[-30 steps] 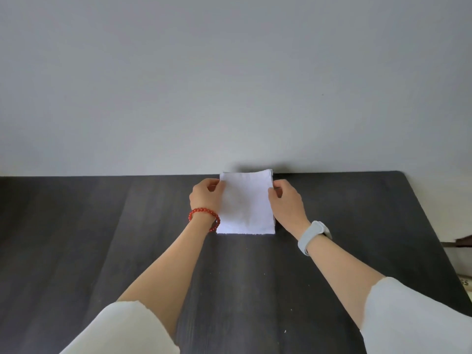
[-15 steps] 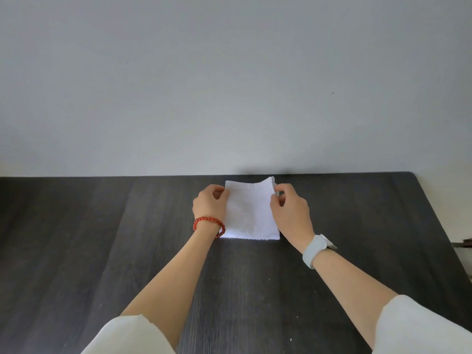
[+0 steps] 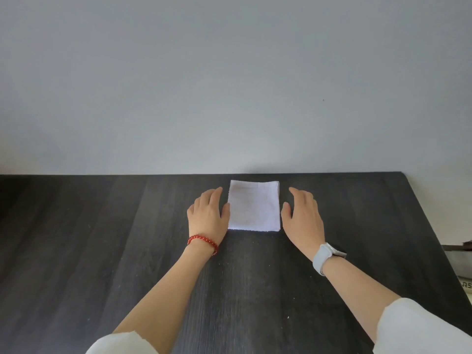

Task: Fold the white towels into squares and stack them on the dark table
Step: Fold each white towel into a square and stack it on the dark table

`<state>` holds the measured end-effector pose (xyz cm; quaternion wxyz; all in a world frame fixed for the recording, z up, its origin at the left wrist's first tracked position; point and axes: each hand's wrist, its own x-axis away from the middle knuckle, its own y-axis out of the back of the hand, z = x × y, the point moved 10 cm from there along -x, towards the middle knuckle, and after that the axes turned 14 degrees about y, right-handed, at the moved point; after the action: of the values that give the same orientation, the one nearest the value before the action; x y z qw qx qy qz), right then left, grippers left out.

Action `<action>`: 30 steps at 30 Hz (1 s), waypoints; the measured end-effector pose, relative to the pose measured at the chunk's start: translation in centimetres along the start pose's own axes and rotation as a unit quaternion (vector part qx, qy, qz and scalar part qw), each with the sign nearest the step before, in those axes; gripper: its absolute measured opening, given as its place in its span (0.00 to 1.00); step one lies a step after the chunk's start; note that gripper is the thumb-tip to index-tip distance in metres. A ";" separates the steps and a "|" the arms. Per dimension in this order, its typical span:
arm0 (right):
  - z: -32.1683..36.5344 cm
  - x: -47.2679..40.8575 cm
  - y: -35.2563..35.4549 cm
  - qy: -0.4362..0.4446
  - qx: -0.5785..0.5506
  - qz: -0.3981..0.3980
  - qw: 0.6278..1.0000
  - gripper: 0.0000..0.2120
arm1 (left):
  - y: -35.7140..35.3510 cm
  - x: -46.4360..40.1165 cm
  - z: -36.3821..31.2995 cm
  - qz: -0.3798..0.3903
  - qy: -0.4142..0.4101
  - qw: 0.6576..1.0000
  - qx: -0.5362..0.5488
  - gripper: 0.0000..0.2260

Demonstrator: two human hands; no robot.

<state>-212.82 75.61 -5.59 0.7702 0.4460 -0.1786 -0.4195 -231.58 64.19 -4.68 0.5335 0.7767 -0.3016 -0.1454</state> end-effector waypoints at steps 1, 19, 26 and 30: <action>0.3 0.6 0.4 0.008 0.001 0.006 1.000 0.21 | 0.3 0.9 0.2 0.003 -0.007 1.000 -0.027 0.20; 6.1 29.1 25.2 0.064 -0.068 -0.079 0.993 0.14 | 16.7 33.9 -11.9 -0.051 -0.205 0.977 0.041 0.16; -2.8 46.9 40.8 -0.019 -0.008 -0.183 0.983 0.12 | 15.4 52.2 -25.8 0.017 -0.346 0.934 0.087 0.16; -10.2 57.9 48.8 -0.088 0.001 -0.248 0.965 0.11 | 12.5 63.8 -35.3 0.069 -0.426 0.898 0.087 0.15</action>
<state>-148.59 46.68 24.03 0.6226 0.4389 -0.1295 -0.6348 -166.69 47.48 26.66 0.2930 0.6608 -0.5643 -0.3987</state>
